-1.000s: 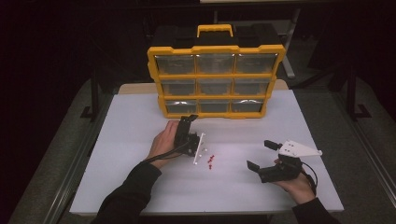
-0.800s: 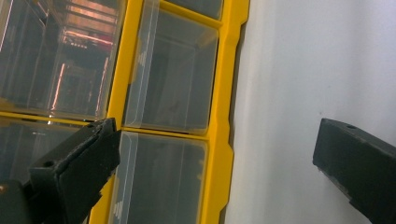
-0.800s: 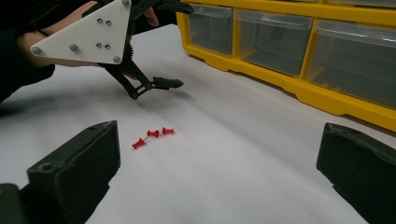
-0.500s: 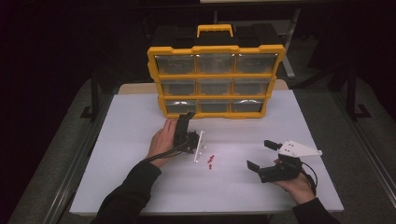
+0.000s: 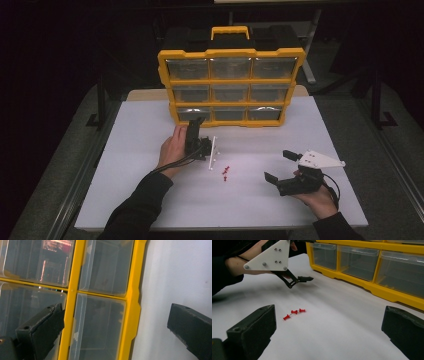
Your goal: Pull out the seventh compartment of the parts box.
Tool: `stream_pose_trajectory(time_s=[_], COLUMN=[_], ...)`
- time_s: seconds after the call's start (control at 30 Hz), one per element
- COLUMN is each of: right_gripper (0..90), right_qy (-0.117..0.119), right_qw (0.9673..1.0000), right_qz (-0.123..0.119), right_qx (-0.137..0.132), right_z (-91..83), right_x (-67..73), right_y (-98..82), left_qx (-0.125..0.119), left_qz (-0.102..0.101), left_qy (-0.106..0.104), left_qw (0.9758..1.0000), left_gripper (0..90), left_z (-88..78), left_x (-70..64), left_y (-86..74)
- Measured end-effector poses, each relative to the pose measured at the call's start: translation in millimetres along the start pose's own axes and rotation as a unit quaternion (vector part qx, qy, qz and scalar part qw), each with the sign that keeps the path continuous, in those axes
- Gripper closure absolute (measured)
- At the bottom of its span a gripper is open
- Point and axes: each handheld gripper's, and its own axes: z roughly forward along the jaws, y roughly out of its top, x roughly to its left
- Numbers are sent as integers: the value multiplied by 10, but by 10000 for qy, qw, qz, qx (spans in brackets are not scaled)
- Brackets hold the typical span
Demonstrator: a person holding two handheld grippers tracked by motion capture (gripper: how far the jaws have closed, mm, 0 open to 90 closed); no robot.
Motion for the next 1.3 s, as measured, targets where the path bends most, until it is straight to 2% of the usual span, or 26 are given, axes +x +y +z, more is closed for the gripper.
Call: stream_pose_trajectory(time_s=[0.1,0.17,0.5,0.67,0.87,0.97,1.17,1.3], right_gripper=[0,0,0,0,0,0,0,0], right_qy=[-3,2,5,7,10,9,17,10], right_qw=[10000,10000,10000,10000,10000,10000,10000,10000], right_qz=[-4,-13,-6,-3,-2,10,20,16], right_qx=[-1,-3,-5,-3,-8,-9,-16,-20], right_z=[-1,-3,-9,-11,-11,-12,-12,-13], right_x=[2,1,6,9,10,11,16,14], right_y=[0,0,-1,0,1,1,2,2], left_qx=[51,223,495,536,667,720,850,903], left_qz=[2,171,194,151,238,312,393,437], left_qy=[40,73,287,372,443,482,632,655], left_qw=[10000,9996,9982,9978,9965,9958,9936,9928], left_gripper=[20,20,34,44,64,124,147,178], left_z=[17,7,43,61,84,95,129,157], left_x=[0,26,62,82,104,112,132,117], left_y=[-8,-8,-54,-85,-107,-111,-114,-121])
